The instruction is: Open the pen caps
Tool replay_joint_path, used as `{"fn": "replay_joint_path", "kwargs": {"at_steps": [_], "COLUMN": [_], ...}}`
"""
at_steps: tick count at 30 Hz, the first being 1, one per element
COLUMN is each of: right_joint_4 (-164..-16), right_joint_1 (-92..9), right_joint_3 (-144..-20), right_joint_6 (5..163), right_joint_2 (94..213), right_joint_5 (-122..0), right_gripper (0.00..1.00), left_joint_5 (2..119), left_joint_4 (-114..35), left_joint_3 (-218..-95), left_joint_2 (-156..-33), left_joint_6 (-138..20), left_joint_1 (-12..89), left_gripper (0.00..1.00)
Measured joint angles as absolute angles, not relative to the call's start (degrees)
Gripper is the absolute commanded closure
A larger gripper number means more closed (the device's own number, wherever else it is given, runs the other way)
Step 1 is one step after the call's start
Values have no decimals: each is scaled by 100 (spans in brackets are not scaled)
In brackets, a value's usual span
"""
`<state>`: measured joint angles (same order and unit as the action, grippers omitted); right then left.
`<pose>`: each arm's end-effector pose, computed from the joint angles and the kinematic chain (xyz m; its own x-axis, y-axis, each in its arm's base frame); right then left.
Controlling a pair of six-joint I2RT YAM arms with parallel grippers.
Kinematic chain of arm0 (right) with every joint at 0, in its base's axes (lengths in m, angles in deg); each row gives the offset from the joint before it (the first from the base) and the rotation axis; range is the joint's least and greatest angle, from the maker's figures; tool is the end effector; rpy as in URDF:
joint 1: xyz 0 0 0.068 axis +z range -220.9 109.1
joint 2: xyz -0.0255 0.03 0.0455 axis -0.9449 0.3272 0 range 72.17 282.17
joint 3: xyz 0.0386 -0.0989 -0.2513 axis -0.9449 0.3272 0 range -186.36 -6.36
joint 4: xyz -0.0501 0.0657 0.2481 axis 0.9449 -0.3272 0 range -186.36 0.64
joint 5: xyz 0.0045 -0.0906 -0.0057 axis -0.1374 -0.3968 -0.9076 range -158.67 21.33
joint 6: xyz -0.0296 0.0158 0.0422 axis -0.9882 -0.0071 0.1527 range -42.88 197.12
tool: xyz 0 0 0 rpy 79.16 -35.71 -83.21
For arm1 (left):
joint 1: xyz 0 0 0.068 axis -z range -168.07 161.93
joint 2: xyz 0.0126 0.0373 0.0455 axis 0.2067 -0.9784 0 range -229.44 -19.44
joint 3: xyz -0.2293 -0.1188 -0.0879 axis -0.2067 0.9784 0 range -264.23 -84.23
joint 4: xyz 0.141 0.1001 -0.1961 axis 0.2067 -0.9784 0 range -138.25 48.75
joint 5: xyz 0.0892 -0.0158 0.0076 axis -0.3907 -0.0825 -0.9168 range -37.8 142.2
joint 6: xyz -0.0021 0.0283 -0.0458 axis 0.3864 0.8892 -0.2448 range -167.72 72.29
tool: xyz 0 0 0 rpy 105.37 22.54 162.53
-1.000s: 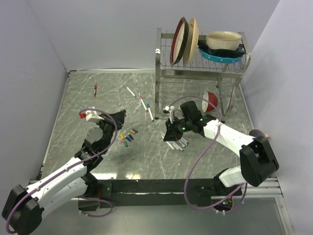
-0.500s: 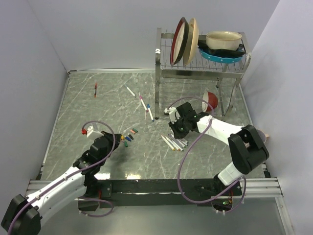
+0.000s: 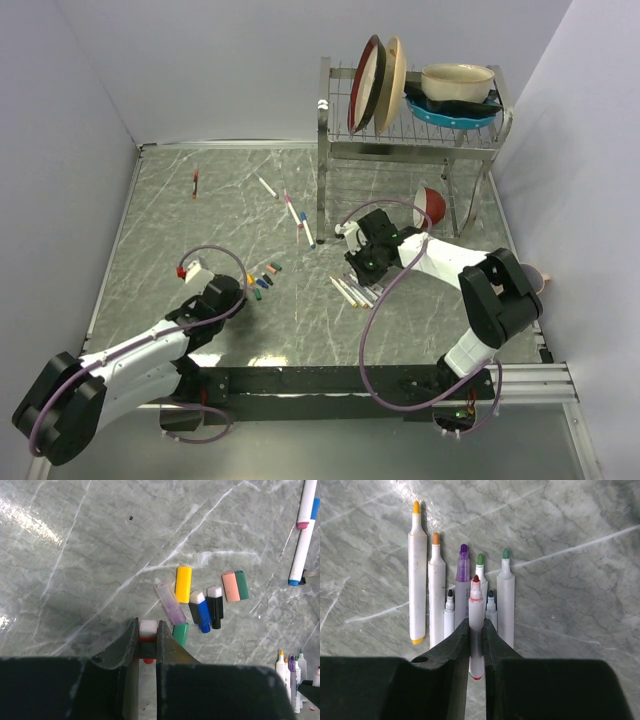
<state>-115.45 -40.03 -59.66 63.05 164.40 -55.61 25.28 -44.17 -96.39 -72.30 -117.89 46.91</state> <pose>0.2572 0.1631 0.1715 -0.6133 -0.6424 -0.4594 -0.7534 0.6505 0.0961 0.1420 -0.0797 0.1368 -0.4200 -0.7299 -0.5394 -0.4495 0.6836 -0.5750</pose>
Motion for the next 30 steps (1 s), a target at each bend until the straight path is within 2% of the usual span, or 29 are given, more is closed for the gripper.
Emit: {"fn": "replay_joint_path", "kwargs": {"at_steps": [7, 8, 15, 26, 28, 30], "right_joint_4": [-11630, -11639, -11709, -11807, -11816, -11838], "right_joint_1": [-3990, -3990, -3985, -3985, -3983, -3981], "right_joint_3": [-5975, -5977, -6005, -6064, -6082, -6086], "right_joint_6": [6266, 6264, 6248, 6200, 6172, 6126], "right_joint_2": [16525, 16525, 16525, 16507, 16461, 16407], "right_joint_5": [-5561, -5563, -5563, -5550, -5535, -5502], "right_gripper": [72, 72, 68, 62, 59, 56], "left_joint_5": [2507, 2500, 2489, 2487, 2487, 2485], "left_joint_4": [-4471, -4491, -4576, -4832, -4895, -4952], "left_joint_3": [-9703, -9711, -9779, -9856, -9886, -9923], "left_joint_2": [-7370, -7377, -7460, -7254, -7191, -7128], "left_joint_6": [-11883, -11891, -11915, -11915, -11915, -11911], "left_joint_1": [4691, 4691, 4691, 4691, 4689, 4689], "left_gripper": [84, 80, 72, 63, 61, 55]}}
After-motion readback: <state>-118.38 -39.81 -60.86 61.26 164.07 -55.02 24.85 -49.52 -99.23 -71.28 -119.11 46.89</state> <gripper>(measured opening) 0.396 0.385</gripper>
